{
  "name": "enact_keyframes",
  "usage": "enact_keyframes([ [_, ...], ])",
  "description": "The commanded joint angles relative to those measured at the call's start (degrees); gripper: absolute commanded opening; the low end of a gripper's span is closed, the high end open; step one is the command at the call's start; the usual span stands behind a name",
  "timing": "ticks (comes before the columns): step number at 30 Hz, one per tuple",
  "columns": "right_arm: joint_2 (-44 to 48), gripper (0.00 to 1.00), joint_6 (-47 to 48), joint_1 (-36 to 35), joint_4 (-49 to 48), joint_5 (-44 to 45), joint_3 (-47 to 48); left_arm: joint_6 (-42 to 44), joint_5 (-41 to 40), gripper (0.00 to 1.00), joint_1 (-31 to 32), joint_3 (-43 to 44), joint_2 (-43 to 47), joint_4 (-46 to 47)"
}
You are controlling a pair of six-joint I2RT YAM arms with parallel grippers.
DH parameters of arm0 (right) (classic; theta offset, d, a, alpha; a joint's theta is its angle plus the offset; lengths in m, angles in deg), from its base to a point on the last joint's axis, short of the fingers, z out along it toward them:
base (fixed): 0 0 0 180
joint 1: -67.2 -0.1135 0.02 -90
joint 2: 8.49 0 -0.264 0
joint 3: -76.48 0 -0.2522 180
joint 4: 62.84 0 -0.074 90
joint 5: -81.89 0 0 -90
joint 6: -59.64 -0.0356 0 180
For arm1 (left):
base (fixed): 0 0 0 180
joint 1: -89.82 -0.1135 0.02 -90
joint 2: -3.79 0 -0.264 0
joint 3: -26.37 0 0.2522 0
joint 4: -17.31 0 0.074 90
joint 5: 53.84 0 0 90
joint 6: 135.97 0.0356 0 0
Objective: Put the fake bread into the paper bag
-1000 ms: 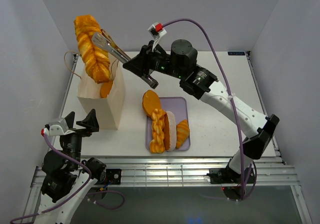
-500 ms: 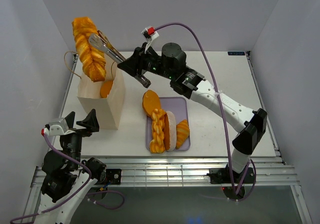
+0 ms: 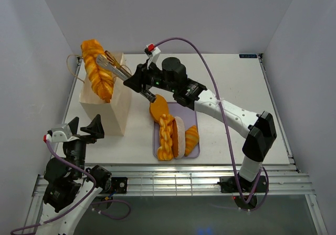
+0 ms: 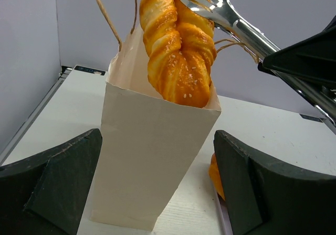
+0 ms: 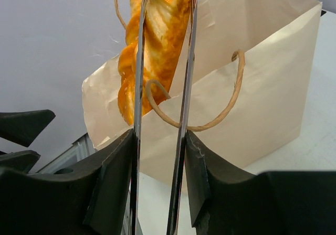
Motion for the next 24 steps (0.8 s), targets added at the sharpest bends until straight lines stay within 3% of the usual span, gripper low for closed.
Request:
enact_keyframes([
  [1, 2.9, 0.46, 0.2, -0.4, -7.7, 1.2, -1.6, 0.6, 1.1, 0.98, 0.4, -0.5, 4.2, 0.5],
  [14, 4.5, 0.55, 0.3, -0.7, -7.1, 1.5, -2.2, 0.6, 0.9, 0.98, 0.5, -0.5, 4.3, 0.5],
  [24, 6.8, 0.55, 1.2, -0.7, -4.6, -1.1, 1.2, 0.6, 1.0, 0.98, 0.5, -0.5, 4.2, 0.5],
])
